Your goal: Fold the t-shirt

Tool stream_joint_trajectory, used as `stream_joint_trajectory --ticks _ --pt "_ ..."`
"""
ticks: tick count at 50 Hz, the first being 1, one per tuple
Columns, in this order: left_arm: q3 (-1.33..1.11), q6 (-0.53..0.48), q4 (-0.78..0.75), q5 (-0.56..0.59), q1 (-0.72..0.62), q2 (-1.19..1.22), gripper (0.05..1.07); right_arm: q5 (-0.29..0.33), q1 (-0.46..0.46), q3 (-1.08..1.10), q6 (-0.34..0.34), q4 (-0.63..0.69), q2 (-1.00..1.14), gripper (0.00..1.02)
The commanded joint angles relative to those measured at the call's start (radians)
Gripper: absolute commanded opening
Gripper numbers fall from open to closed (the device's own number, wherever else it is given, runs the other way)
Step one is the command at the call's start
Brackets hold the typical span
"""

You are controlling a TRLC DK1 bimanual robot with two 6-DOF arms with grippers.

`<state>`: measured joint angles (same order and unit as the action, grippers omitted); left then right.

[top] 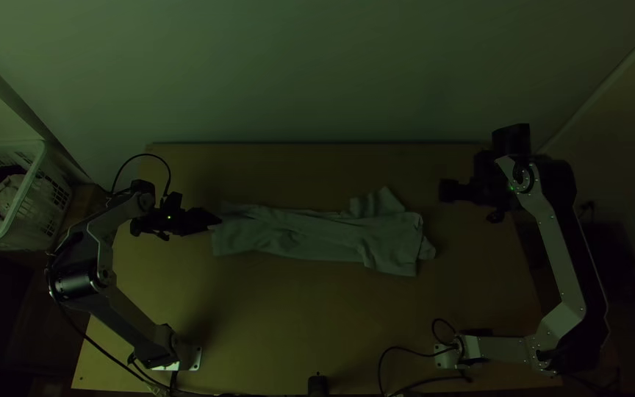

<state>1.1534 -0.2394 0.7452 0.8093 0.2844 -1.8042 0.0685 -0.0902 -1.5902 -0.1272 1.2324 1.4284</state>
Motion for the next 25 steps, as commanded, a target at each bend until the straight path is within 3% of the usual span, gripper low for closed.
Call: stream_joint_trajectory --ticks 1,12,25 --pt "-0.012 0.005 0.000 0.001 -0.042 -0.044 1.02 0.005 0.006 0.022 -0.019 0.006 -0.023 0.98" --pt "-0.020 0.075 -0.047 -0.016 -0.157 -0.038 1.02 0.005 0.006 0.024 -0.019 0.006 -0.025 0.98" --pt "-0.026 0.206 -0.155 -0.160 -0.268 -0.009 1.01 0.005 0.004 0.030 -0.019 0.006 -0.029 0.98"
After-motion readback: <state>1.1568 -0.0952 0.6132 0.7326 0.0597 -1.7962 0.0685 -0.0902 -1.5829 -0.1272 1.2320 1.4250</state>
